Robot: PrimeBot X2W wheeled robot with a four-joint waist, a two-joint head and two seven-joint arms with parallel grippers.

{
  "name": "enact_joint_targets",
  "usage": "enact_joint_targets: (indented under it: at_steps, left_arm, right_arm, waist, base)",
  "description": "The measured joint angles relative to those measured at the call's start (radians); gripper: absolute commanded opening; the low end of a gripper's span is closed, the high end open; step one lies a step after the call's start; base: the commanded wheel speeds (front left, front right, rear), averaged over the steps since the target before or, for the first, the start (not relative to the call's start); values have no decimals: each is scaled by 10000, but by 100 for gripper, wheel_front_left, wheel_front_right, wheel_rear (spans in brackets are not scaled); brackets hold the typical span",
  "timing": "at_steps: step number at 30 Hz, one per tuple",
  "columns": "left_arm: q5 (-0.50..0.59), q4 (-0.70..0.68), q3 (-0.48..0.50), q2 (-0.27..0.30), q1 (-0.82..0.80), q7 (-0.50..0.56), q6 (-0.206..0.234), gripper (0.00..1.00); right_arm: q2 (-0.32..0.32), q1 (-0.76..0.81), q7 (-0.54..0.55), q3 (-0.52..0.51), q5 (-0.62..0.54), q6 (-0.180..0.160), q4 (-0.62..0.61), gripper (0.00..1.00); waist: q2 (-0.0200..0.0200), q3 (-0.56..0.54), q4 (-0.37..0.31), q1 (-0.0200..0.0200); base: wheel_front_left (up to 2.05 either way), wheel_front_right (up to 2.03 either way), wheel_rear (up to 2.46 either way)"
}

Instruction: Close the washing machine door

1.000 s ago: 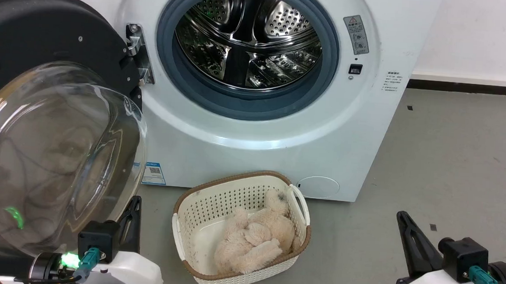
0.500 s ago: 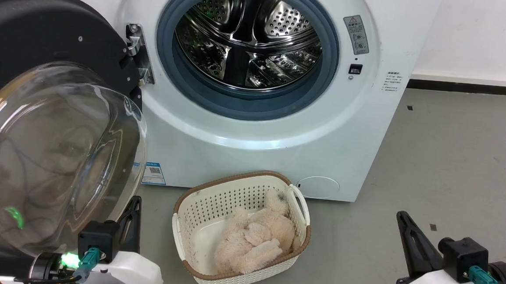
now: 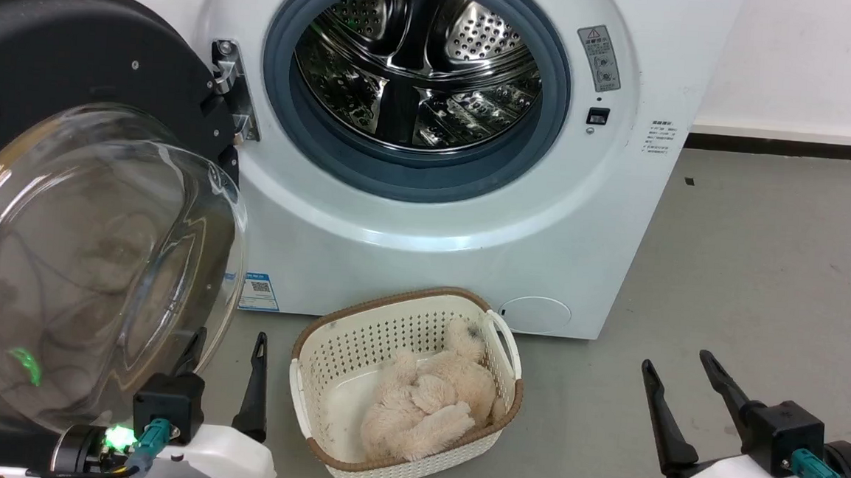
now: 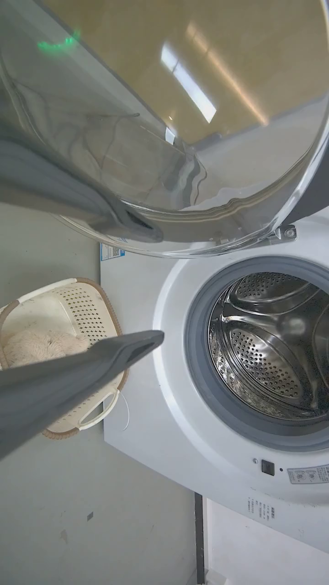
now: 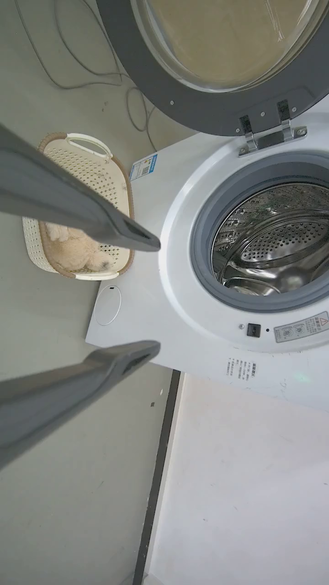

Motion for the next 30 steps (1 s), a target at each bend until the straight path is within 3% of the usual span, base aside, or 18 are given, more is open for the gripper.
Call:
enact_joint_targets:
  at_steps: [30]
  left_arm:
    - [-196,-15,-96,-2,139,-644,8,100]
  right_arm:
    - [0,30,-640,219,470,0,-12,100]
  waist:
    - [0,-54,561,1]
  base:
    - [0,0,0]
